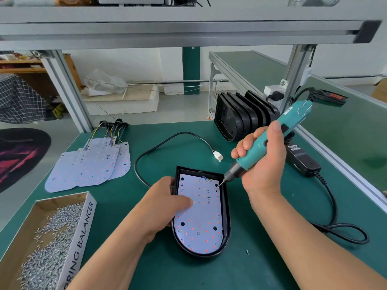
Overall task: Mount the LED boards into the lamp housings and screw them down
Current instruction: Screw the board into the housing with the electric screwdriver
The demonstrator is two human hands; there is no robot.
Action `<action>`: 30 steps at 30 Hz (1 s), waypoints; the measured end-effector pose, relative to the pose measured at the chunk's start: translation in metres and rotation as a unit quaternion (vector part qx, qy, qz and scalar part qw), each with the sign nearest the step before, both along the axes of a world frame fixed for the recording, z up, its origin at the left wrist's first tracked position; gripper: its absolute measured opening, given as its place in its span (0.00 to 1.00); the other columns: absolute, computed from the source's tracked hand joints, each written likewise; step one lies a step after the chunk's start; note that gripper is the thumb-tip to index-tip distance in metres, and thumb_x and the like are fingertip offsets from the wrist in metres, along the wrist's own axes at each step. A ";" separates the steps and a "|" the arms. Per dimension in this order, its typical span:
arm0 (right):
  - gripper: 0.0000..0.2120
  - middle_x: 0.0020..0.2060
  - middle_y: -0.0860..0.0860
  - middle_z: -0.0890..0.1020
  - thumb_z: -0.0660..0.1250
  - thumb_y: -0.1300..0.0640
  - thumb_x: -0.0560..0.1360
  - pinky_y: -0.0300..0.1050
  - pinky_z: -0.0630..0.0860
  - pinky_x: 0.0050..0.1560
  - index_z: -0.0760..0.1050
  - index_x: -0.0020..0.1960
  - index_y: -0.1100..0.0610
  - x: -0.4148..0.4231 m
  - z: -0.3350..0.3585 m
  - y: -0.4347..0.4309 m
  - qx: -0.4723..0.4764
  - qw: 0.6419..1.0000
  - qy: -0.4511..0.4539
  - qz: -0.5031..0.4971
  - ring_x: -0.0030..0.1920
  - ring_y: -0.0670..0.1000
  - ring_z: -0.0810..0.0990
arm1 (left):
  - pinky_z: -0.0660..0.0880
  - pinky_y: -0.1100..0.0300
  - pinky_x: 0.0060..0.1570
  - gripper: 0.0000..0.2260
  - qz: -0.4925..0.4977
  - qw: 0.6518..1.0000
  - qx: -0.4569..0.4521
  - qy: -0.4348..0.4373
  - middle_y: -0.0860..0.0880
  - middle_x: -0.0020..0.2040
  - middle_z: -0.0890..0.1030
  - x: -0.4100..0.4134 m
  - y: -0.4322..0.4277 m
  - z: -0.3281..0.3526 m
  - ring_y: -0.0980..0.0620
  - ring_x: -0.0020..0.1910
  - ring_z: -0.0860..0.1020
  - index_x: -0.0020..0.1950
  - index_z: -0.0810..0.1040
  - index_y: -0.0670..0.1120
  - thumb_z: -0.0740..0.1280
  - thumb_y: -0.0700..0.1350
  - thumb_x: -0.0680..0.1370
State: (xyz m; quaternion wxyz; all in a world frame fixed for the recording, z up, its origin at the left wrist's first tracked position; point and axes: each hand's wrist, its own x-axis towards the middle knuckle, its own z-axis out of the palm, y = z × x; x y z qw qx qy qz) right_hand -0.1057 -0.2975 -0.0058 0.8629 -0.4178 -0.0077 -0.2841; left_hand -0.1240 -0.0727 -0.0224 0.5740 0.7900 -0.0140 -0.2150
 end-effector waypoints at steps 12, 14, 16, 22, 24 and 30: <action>0.19 0.32 0.54 0.70 0.69 0.39 0.77 0.47 0.74 0.34 0.72 0.41 0.54 -0.001 -0.002 0.002 -0.007 1.000 0.001 0.006 0.30 0.54 0.69 | 0.76 0.64 0.30 0.21 0.001 1.000 0.003 -0.008 0.49 0.47 0.89 0.000 0.000 -0.001 0.49 0.41 0.88 0.58 0.78 0.44 0.72 0.46 0.66; 0.19 0.32 0.54 0.70 0.69 0.39 0.77 0.47 0.74 0.34 0.72 0.41 0.54 -0.001 -0.003 0.003 -0.008 1.000 0.002 0.008 0.30 0.54 0.69 | 0.76 0.64 0.31 0.19 -0.004 1.000 0.005 -0.008 0.49 0.47 0.89 0.001 0.001 -0.003 0.49 0.41 0.88 0.58 0.78 0.44 0.74 0.45 0.68; 0.20 0.32 0.54 0.70 0.69 0.39 0.77 0.47 0.75 0.34 0.72 0.41 0.54 -0.001 -0.003 0.003 -0.012 1.000 0.001 0.009 0.30 0.54 0.70 | 0.76 0.65 0.30 0.14 -0.003 1.000 0.007 -0.007 0.49 0.46 0.89 0.003 0.002 -0.005 0.50 0.41 0.88 0.58 0.78 0.44 0.75 0.39 0.74; 0.19 0.31 0.54 0.70 0.69 0.40 0.77 0.48 0.74 0.34 0.73 0.39 0.53 0.001 -0.004 0.004 -0.015 1.000 -0.005 0.014 0.30 0.54 0.69 | 0.79 0.59 0.36 0.18 -0.015 1.000 0.005 -0.008 0.48 0.48 0.90 0.002 0.000 -0.003 0.46 0.45 0.89 0.58 0.79 0.43 0.72 0.44 0.68; 0.18 0.31 0.54 0.71 0.70 0.40 0.77 0.48 0.74 0.34 0.73 0.40 0.54 0.001 -0.005 0.004 -0.020 1.000 -0.008 0.021 0.30 0.54 0.69 | 0.80 0.58 0.37 0.20 -0.017 1.000 0.003 -0.010 0.48 0.48 0.90 0.002 -0.001 -0.002 0.46 0.46 0.89 0.58 0.80 0.44 0.71 0.45 0.67; 0.21 0.31 0.55 0.71 0.75 0.38 0.75 0.49 0.74 0.34 0.73 0.39 0.53 -0.003 -0.001 0.009 -0.091 0.994 -0.044 0.041 0.29 0.55 0.70 | 0.80 0.55 0.39 0.18 -0.017 1.000 0.002 -0.016 0.48 0.47 0.90 0.002 0.000 -0.002 0.44 0.46 0.89 0.55 0.81 0.45 0.71 0.45 0.66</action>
